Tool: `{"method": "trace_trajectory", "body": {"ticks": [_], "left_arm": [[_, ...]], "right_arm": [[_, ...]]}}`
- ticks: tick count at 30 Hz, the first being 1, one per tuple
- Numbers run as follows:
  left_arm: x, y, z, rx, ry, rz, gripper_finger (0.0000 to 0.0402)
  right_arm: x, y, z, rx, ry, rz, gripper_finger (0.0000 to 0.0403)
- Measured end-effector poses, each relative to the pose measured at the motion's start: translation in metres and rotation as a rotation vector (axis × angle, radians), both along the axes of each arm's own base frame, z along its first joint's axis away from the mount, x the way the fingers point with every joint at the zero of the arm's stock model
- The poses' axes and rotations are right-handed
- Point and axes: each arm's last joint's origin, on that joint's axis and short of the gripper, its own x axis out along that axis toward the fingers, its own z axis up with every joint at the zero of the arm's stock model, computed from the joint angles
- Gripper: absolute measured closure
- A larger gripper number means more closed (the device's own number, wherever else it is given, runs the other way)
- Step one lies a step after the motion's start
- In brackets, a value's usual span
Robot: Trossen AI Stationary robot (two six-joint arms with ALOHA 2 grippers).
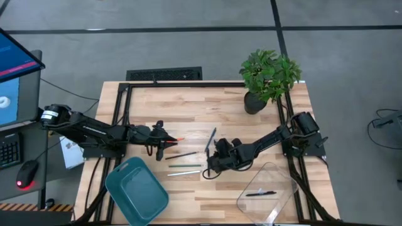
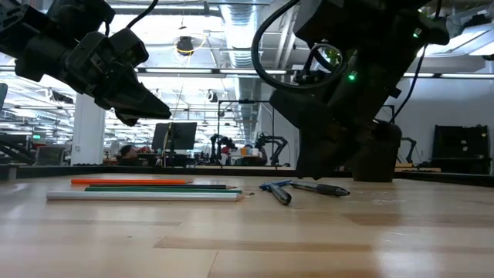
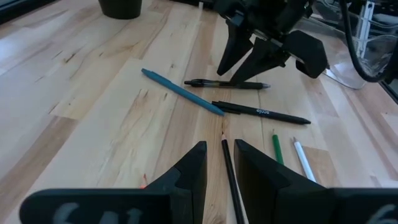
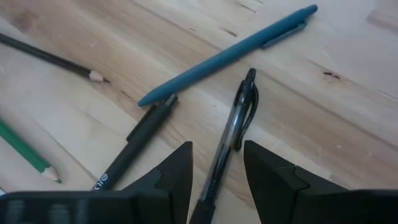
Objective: Sort pens & pencils
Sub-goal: Put the right black pen in the transparent bin
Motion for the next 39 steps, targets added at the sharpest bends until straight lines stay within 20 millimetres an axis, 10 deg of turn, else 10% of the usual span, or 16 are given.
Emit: {"method": "trace_trajectory", "body": {"ticks": [39], "left_arm": [[0.000,0.000,0.000,-0.005,0.001,-0.001,0.0330]], "right_arm": [[-0.007,0.015,0.001,-0.050,-0.029,-0.003,0.0246]]}}
